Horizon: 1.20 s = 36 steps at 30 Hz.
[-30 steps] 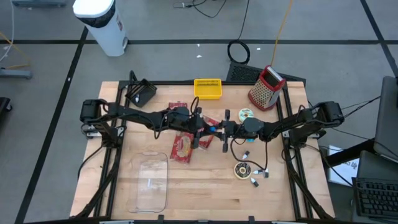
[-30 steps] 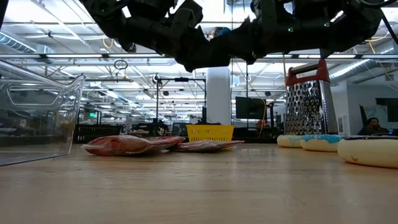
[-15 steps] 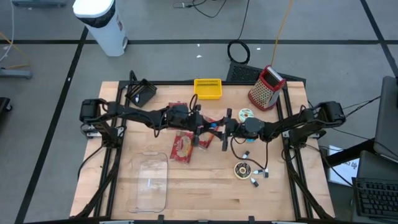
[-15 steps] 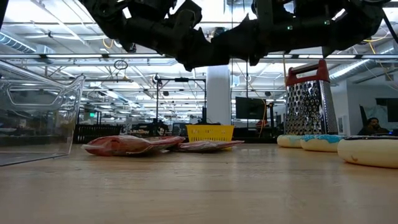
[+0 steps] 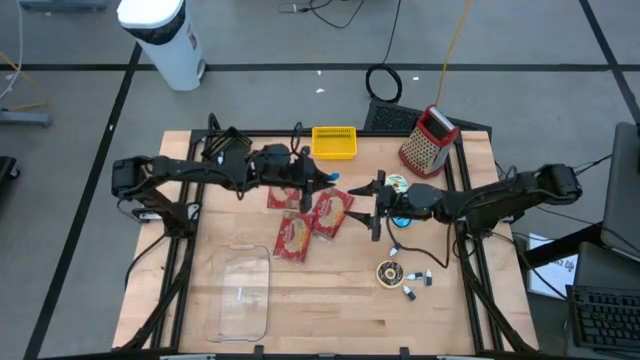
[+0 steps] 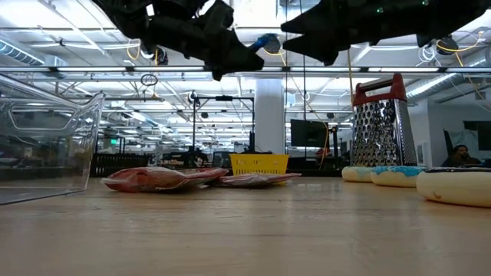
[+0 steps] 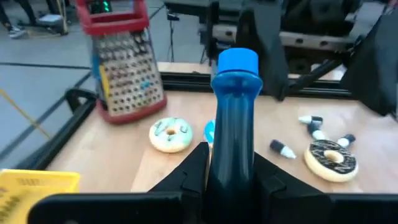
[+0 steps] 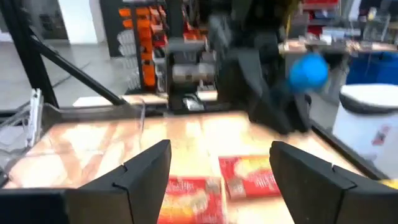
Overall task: Pick & Place Food Item
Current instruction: Put the large blue food coloring bottle into the black bin
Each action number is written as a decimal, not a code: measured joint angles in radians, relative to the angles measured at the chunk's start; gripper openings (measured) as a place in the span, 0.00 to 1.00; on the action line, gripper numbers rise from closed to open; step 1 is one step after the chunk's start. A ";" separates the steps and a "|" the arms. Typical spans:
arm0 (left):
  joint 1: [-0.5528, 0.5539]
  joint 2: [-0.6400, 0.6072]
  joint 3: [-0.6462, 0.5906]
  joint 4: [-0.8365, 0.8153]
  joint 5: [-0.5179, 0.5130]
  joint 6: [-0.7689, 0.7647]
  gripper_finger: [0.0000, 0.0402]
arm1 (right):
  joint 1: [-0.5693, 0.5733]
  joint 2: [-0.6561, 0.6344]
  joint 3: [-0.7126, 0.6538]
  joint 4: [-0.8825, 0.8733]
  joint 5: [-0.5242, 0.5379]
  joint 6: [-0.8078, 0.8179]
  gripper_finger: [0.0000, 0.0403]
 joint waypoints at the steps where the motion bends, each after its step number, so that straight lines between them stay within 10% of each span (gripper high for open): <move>1: 0.011 -0.021 0.000 -0.035 0.001 0.010 0.15 | 0.000 -0.009 0.000 -0.018 0.003 0.004 0.66; 11: 0.141 -0.281 -0.144 -0.116 0.018 0.023 0.14 | -0.002 -0.033 0.000 -0.109 0.005 0.009 0.63; 25: 0.356 -0.730 -0.569 -0.071 -0.319 -0.139 0.17 | -0.021 -0.033 0.000 -0.124 0.007 -0.013 0.63; 36: 0.497 -0.742 -0.702 -0.088 -0.537 -0.261 0.11 | -0.023 -0.033 0.000 -0.124 0.007 -0.012 0.63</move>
